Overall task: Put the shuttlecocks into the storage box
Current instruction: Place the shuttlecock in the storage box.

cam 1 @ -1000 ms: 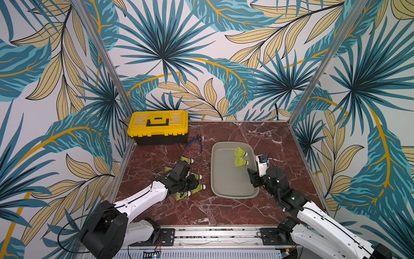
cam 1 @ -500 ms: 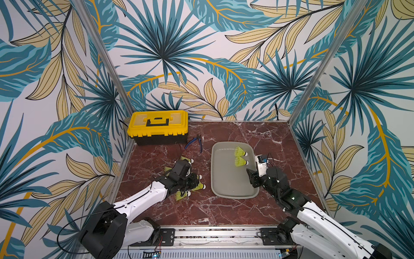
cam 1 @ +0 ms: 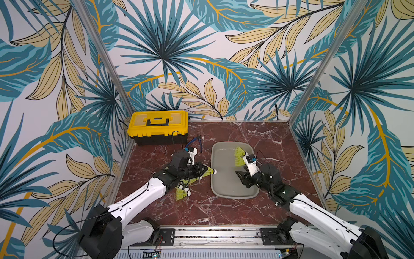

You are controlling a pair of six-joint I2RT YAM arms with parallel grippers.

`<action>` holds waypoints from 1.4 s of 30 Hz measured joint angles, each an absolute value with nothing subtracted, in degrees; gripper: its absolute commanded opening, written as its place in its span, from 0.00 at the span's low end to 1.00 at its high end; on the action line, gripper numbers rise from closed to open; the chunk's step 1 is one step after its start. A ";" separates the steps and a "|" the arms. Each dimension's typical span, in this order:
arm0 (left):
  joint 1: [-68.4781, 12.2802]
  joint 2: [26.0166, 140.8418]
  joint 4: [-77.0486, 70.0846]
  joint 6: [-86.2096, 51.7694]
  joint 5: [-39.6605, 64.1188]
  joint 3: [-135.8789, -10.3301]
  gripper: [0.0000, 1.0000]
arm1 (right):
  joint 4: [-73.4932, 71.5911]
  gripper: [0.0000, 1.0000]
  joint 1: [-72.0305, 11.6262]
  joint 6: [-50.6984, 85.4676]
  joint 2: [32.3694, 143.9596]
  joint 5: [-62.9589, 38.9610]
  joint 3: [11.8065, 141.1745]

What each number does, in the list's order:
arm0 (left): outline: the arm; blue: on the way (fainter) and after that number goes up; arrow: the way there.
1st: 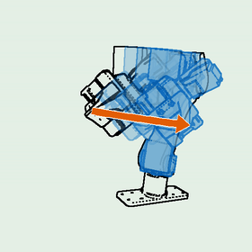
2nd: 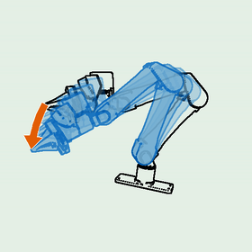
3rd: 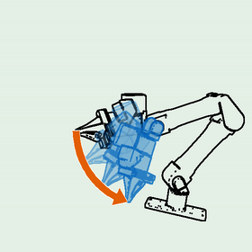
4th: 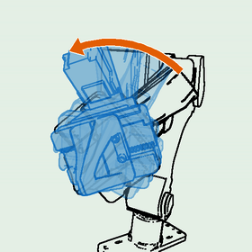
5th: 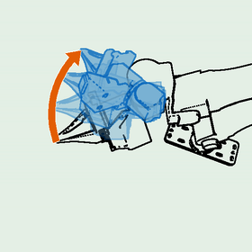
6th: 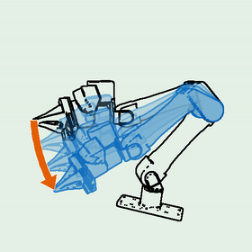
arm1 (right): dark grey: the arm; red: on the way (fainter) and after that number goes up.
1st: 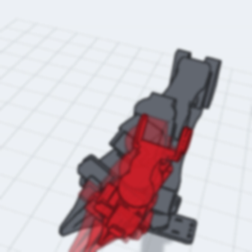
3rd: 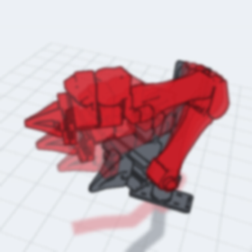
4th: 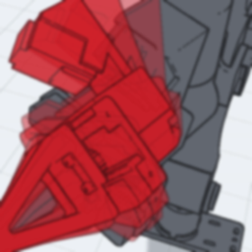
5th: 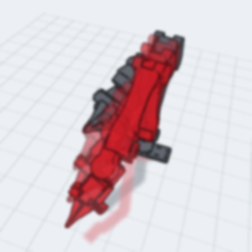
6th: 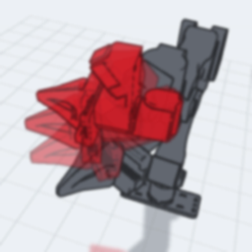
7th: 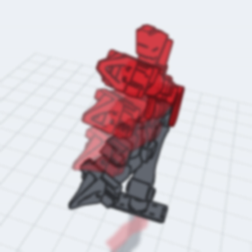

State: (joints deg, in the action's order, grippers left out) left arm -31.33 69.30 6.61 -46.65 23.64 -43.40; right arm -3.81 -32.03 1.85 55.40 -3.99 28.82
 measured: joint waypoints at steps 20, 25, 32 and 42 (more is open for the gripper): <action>-33.78 77.08 2.33 -44.91 33.58 -49.78 0.00 | -12.25 0.55 -32.03 -2.50 69.69 -19.25 34.17; -33.85 77.28 2.31 -44.82 33.67 -49.78 0.00 | -12.32 0.51 -32.03 -2.63 69.78 -20.27 34.20; -33.93 77.28 1.85 -44.84 33.69 -49.78 0.00 | -12.40 0.43 -32.03 -2.59 70.41 -21.98 34.20; -33.95 77.28 1.56 -44.73 33.69 -49.78 0.14 | -11.88 0.17 -32.03 -2.09 70.57 -22.57 34.24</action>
